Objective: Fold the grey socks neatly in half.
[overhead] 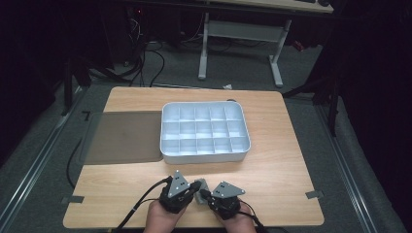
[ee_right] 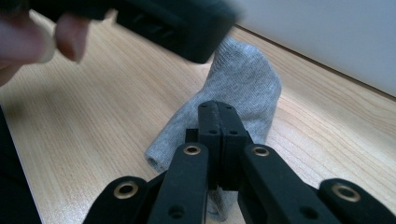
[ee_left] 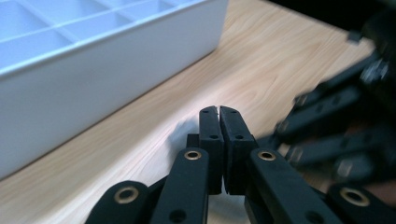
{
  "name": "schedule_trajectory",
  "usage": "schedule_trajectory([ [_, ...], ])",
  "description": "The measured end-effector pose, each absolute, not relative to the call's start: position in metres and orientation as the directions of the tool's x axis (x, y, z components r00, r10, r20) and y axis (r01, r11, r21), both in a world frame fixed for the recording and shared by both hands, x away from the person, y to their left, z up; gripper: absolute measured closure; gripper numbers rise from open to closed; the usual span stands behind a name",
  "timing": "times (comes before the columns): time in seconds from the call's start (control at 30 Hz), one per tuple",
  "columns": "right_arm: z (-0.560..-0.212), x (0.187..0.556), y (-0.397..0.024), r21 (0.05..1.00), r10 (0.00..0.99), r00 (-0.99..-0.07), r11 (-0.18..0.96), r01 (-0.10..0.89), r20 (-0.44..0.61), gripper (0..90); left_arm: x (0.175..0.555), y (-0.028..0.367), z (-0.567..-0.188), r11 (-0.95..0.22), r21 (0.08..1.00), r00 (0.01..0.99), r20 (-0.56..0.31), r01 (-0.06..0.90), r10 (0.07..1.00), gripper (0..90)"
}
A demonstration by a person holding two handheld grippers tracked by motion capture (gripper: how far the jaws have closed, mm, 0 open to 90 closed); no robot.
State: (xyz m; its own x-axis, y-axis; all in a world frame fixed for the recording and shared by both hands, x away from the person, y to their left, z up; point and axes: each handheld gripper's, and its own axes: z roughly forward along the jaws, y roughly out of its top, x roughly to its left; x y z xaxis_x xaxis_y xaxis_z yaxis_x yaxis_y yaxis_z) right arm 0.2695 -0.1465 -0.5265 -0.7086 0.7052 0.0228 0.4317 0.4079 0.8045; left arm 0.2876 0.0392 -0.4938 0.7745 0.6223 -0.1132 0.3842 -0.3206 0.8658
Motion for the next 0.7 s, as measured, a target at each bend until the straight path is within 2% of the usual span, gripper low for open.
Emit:
schedule_trajectory([
  [0.13,-0.527,0.27,-0.147,0.807,0.704,-0.71,0.405,0.43,0.025,90.0,0.298,0.025,-0.497,-0.327,0.856,0.777,-0.128,0.401,0.617,88.2],
  [0.27,-0.527,0.269,-0.148,0.807,0.701,-0.712,0.405,0.431,0.028,90.0,0.305,0.032,-0.514,-0.342,0.829,0.751,-0.134,0.442,0.646,89.9],
  [0.3,-0.527,0.269,-0.148,0.808,0.7,-0.714,0.404,0.43,0.03,90.0,0.306,0.04,-0.521,-0.311,0.831,0.739,-0.166,0.462,0.653,90.0],
  [0.57,-0.523,0.27,-0.148,0.808,0.707,-0.706,0.392,0.441,0.042,90.0,0.304,0.043,-0.526,-0.311,0.838,0.738,-0.152,0.449,0.657,90.0],
  [0.7,-0.514,0.261,-0.148,0.838,0.686,-0.727,0.378,0.394,0.032,90.0,0.305,0.043,-0.526,-0.313,0.839,0.739,-0.146,0.444,0.657,90.0],
])
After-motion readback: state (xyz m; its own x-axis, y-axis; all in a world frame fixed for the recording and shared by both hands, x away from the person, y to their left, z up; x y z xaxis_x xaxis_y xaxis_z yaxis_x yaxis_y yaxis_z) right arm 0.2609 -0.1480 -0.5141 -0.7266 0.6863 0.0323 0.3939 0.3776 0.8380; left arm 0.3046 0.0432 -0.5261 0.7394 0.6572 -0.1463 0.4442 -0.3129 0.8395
